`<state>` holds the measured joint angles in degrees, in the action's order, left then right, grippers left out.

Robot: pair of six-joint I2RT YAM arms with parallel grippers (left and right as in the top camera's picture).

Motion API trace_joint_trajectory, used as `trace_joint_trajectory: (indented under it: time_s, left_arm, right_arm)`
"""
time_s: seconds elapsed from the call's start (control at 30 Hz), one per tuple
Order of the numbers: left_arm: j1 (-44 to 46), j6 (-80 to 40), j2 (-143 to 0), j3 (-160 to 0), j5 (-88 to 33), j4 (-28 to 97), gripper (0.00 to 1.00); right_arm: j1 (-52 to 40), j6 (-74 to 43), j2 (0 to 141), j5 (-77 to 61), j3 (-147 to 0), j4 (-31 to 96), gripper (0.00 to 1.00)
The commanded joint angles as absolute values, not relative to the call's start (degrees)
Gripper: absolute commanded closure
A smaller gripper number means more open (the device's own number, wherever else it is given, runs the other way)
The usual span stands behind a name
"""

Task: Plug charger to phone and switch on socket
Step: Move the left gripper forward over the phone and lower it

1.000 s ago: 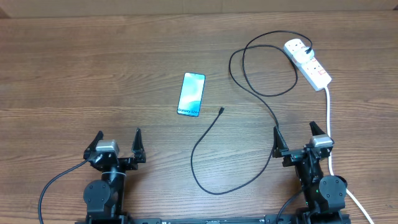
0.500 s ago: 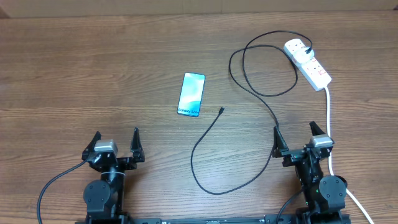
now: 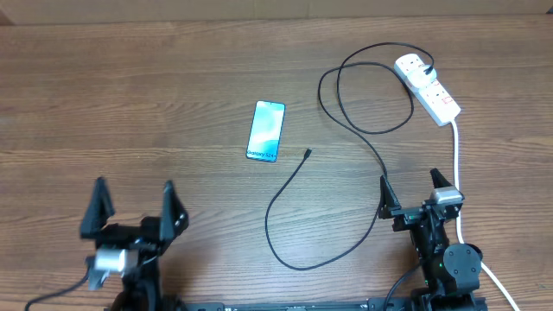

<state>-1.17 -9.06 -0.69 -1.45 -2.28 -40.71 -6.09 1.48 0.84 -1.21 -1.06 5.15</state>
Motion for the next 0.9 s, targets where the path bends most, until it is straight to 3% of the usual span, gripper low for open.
trace_joint_trajectory:
  time_s: [0.0,0.17,0.47,0.67,0.87]
  left_arm:
    - [-1.50,-7.62,-0.73,-6.83,0.56,-40.10,0.00]
    - [-1.48,-0.97,-8.54,-24.51,-0.49,-24.43,0.00]
    - [-1.48,0.84,-47.55,-77.25,-5.34,28.40,0.00]
    - [-1.32,-0.93,-67.59,-94.94,-23.29,39.57,0.00]
    - [4.99,-5.06,-84.53,-106.67,-17.17,46.28,0.00]
  right_arm:
    - [-6.37,1.58,0.32,-0.73,-0.47,4.80,0.00]
    - [-6.37,1.58,0.32,-0.73,-0.47,4.80,0.00]
    - [-6.37,1.58,0.32,-0.73,-0.47,4.80,0.00]
    - [-6.37,1.58,0.34,-0.73,-0.47,4.80,0.00]
    - [-6.37,1.58,0.32,-0.73,-0.47,4.80,0.00]
